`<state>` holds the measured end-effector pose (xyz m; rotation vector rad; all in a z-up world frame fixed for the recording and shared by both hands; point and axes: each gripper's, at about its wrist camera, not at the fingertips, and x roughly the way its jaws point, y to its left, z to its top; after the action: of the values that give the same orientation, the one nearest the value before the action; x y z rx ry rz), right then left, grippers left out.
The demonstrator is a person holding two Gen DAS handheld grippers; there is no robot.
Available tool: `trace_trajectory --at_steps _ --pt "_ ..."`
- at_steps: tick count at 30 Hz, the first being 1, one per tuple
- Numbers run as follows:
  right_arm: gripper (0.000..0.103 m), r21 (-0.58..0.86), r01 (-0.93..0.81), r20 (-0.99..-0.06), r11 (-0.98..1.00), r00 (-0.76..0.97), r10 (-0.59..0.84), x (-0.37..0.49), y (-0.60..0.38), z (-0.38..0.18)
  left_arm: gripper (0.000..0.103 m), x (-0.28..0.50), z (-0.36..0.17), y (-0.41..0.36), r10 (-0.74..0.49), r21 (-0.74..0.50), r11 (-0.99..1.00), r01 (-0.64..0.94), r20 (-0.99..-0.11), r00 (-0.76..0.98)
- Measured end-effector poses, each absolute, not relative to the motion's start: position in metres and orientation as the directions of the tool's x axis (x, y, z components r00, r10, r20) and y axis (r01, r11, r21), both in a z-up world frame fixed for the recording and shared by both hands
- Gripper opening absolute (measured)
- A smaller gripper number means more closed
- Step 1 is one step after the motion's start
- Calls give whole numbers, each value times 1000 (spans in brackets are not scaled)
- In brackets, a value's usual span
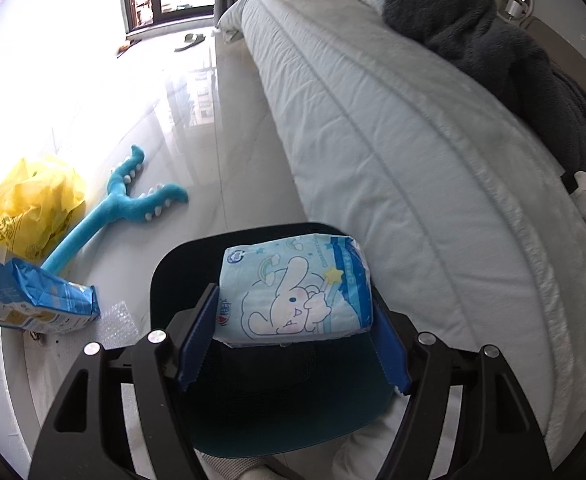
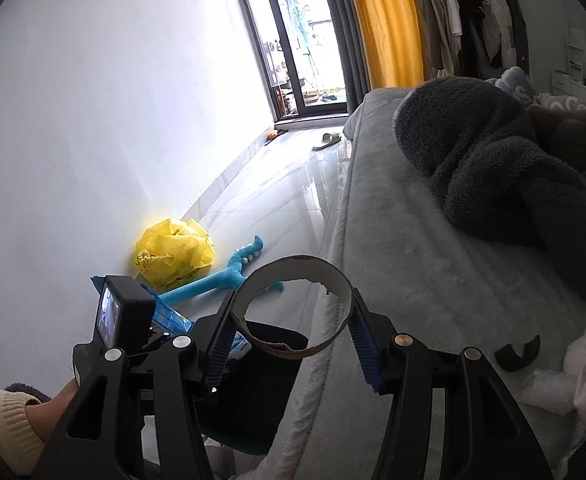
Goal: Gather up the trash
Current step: 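Carry the wipes pack and tape roll over the black trash bin, then open the left gripper over the bin while the right releases the tape roll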
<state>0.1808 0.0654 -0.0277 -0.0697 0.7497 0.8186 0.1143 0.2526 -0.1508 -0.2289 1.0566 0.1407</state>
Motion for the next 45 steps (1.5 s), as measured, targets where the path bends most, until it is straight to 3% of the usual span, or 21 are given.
trace_trajectory --at_steps 13,19,23,45 --pt "55 213 -736 -695 643 348 629 170 143 -61 75 101 -187 289 -45 -151 955 -255 -924 380" --pt "56 231 -725 -734 649 307 605 181 165 -81 86 93 -189 305 -64 -177 947 -269 -923 380" --pt "56 256 -707 -759 659 275 590 188 176 -97 87 85 -184 318 -64 -194 938 -288 -912 405" --pt "56 207 -695 -871 689 190 453 188 240 -185 81 62 -65 349 -1 -272 922 -277 -716 698"
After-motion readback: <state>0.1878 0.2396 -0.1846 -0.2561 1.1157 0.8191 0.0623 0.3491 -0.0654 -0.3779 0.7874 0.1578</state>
